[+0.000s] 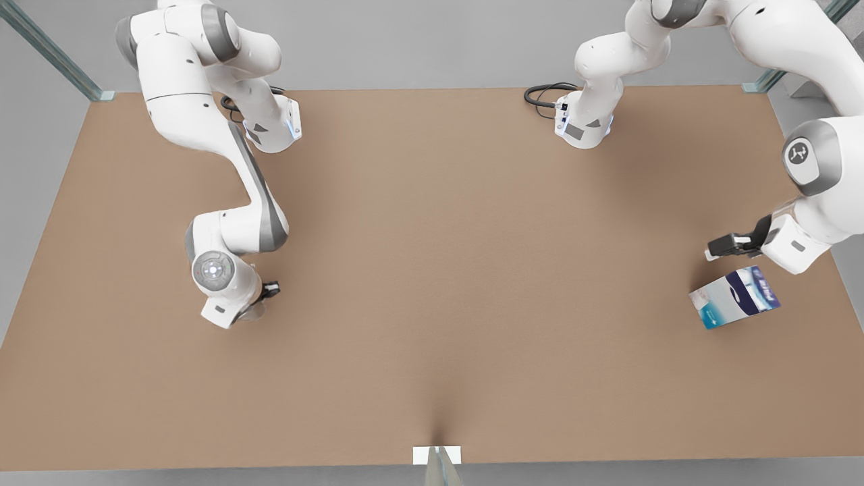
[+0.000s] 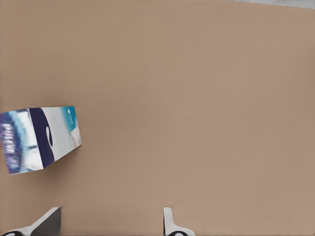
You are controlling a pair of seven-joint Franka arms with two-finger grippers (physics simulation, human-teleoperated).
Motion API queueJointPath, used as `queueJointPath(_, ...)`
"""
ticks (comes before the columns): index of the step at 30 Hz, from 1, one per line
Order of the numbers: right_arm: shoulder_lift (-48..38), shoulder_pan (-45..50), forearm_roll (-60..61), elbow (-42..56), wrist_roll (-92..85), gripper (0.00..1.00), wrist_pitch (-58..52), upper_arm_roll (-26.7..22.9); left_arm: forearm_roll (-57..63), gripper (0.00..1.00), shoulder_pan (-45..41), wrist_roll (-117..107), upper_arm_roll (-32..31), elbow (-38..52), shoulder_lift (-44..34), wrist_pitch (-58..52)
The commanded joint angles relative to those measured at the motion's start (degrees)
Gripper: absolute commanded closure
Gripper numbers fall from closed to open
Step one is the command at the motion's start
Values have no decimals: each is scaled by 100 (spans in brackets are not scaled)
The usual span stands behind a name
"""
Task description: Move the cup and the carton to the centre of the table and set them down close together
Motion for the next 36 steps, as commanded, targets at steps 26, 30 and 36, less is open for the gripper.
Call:
queueJointPath(26,3433,2741,930,4322,4896,79,189,-360,77,0,587,-11,900,-1512,855,2808)
queueJointPath(30,3441,2680,1044,4278,4641,79,259,-334,77,0,622,-11,900,-1503,934,2826)
queueJointPath(36,3441,2636,1590,4260,4333,52,259,-343,68,0,622,-19,900,-1503,995,2835)
